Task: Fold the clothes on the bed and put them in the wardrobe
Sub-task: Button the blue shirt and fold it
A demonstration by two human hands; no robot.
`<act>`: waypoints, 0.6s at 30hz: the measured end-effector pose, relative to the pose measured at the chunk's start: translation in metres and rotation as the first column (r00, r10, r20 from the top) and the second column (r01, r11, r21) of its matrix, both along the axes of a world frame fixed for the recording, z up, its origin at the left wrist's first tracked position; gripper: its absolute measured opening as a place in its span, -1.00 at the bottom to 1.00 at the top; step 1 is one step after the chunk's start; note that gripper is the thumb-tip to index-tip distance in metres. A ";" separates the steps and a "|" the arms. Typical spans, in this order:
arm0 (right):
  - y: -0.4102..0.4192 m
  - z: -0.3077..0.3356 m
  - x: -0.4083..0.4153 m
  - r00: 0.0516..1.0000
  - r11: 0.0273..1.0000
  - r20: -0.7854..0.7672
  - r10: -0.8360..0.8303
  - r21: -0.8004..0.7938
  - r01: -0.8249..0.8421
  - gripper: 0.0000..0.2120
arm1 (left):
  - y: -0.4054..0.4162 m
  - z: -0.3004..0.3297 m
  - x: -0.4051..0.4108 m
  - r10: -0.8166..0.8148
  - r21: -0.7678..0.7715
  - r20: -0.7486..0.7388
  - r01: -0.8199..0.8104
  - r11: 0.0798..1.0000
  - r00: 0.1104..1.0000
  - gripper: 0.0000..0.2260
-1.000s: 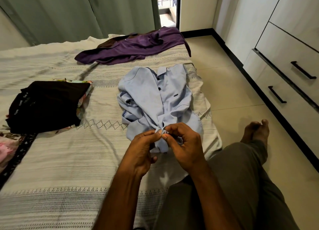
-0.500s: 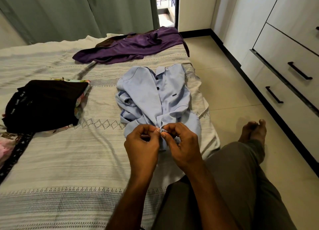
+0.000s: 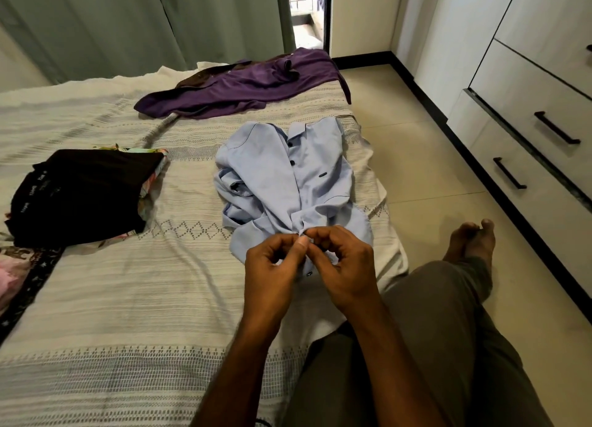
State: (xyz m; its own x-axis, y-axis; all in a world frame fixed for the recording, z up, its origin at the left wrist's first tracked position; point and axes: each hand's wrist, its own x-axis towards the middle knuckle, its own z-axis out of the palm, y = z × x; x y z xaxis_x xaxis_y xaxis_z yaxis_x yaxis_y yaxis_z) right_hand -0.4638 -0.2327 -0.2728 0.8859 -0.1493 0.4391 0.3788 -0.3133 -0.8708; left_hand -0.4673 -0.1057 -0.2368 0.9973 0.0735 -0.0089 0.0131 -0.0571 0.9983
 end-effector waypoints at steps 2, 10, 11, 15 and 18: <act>0.000 0.000 0.000 1.000 1.000 -0.011 0.013 0.011 -0.013 -0.78 | 0.001 -0.003 0.000 0.010 -0.001 0.010 -0.010 1.000 1.000 -0.91; 0.000 0.001 -0.002 0.990 0.970 -0.094 0.101 0.229 -0.077 -0.82 | 0.000 -0.003 0.002 0.033 -0.144 -0.065 -0.042 0.989 0.997 -0.85; 0.000 0.001 -0.002 0.986 0.960 -0.127 0.103 0.273 -0.065 -0.84 | -0.001 -0.004 0.002 0.023 -0.147 -0.066 -0.032 0.989 0.998 -0.86; 0.000 0.004 -0.001 0.969 0.934 -0.217 0.116 0.357 -0.032 -0.87 | -0.002 -0.009 0.001 0.002 -0.106 -0.053 -0.008 0.994 0.999 -0.85; -0.002 0.008 -0.001 0.943 0.884 -0.291 0.159 0.468 -0.005 -0.90 | -0.002 -0.012 0.001 0.009 -0.064 -0.039 -0.011 0.998 0.999 -0.85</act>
State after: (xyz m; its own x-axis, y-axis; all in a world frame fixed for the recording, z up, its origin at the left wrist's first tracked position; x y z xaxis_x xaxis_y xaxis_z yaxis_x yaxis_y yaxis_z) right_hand -0.4650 -0.2343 -0.2645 0.9821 -0.1842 0.0388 0.0701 0.1667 -0.9835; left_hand -0.4666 -0.1079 -0.2484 0.9953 0.0816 -0.0529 0.0524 0.0078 0.9986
